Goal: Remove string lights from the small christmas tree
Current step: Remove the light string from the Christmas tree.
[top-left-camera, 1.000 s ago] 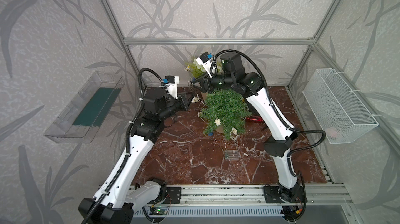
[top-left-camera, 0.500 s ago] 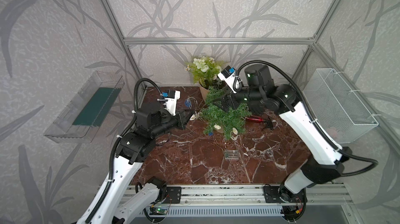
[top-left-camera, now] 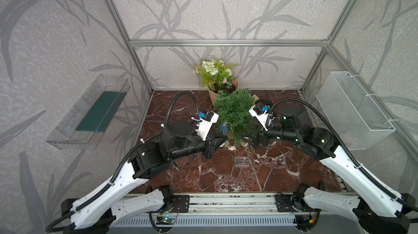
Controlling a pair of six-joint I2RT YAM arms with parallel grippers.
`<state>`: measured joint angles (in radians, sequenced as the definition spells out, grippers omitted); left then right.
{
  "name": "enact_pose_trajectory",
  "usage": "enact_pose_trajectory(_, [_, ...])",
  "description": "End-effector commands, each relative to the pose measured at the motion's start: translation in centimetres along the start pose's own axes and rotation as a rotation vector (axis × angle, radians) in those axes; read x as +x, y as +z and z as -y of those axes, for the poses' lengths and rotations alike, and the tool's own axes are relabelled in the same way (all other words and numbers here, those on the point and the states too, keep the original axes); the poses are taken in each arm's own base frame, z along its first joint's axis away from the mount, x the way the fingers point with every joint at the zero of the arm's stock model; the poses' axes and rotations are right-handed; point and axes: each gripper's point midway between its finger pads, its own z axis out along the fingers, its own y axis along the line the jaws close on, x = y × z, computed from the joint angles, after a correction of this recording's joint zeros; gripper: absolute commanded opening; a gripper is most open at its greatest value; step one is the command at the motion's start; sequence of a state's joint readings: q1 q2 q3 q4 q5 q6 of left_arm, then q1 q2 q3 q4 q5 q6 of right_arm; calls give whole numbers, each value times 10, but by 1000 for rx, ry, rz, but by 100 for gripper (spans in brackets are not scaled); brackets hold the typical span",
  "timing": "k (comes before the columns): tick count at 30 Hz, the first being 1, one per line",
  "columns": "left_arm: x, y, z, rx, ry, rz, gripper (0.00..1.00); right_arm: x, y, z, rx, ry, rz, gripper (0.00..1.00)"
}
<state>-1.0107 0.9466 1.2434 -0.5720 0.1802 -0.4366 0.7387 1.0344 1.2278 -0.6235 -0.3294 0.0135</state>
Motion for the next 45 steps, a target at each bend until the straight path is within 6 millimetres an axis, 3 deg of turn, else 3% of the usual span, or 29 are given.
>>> enact_pose_trajectory(1, [-24,18,11,-27,48,86,0,6,-12,-9,-27,-40,72,93])
enact_pose_trajectory(8, [-52,56,25,-29,104,98,0,46,-28,-8,6,-25,121,94])
enact_pose_trajectory(13, [-69,82,38,2,129,100,0,62,-22,0,42,-24,128,94])
enact_pose_trajectory(19, [-83,95,43,11,114,121,0,55,-8,22,137,-28,210,94])
enact_pose_trajectory(23, [-90,86,36,-38,100,149,0,46,-3,37,203,10,272,90])
enact_pose_trajectory(28, [-95,77,37,-29,80,190,0,35,1,45,222,58,367,76])
enact_pose_trajectory(31, [-94,77,37,-21,69,197,0,32,1,49,239,81,405,63])
enact_pose_trajectory(34, [-94,78,37,-13,61,200,0,28,0,50,238,96,441,45])
enact_pose_trajectory(39, [-93,76,28,-51,57,200,0,27,-8,54,272,97,453,4])
enact_pose_trajectory(40, [-93,74,24,-74,55,199,0,29,-11,56,288,101,450,0])
enact_pose_trajectory(44, [-92,63,-3,-185,36,202,1,34,-25,67,376,112,441,0])
enact_pose_trajectory(45, [-91,61,-11,-213,30,198,8,35,-29,71,405,117,435,0])
